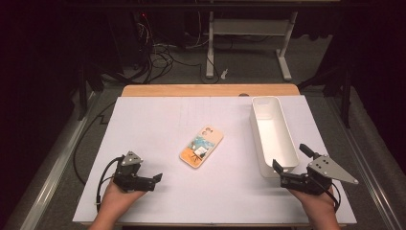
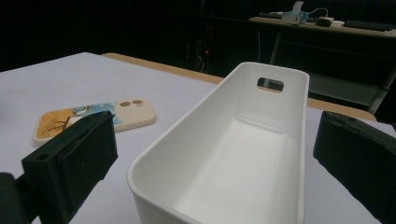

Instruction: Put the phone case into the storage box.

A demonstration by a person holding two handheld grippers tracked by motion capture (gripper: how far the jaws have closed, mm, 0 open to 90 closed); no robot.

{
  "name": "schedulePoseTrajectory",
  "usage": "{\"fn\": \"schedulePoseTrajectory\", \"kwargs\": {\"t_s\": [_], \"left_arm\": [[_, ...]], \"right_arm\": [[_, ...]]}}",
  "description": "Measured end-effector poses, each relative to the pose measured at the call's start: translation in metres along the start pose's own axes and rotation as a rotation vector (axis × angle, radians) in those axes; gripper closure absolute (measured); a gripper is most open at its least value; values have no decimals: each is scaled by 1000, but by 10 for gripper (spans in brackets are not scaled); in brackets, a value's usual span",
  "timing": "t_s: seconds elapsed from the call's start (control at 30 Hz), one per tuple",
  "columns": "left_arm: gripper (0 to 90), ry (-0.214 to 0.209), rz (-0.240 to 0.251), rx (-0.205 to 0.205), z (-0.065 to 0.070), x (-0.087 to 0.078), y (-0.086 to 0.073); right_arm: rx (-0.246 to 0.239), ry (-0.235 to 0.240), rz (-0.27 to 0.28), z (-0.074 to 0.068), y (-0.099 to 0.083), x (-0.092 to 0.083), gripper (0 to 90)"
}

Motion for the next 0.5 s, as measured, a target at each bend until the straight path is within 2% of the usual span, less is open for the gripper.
{"fn": "schedulePoseTrajectory", "kwargs": {"t_s": [0.17,0.27,0.4,0.43,0.5], "left_arm": [[3,-2,-16,7,4,3,-1],[3,-14,33,10,8,3,4],[3,-51,54,-7,17,9,10],[3,-51,54,-7,17,9,10],[3,-18,90,31,23,12,20]], "right_arm": [[-2,2,0,-1,0,0,2],[-2,2,0,-1,0,0,1],[1,3,-2,-1,0,0,2],[2,2,-1,-1,0,0,2],[2,2,0,0,-1,0,2]]}}
Point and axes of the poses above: each handheld gripper's, and its own axes: x roughly forward along the jaws, y roughly out of its top, z roughly to its right, the point moved 10 cm from there along x, roughly forward along the jaws, and after that the axes turned 5 degrees about y, right-handed, at the moved point
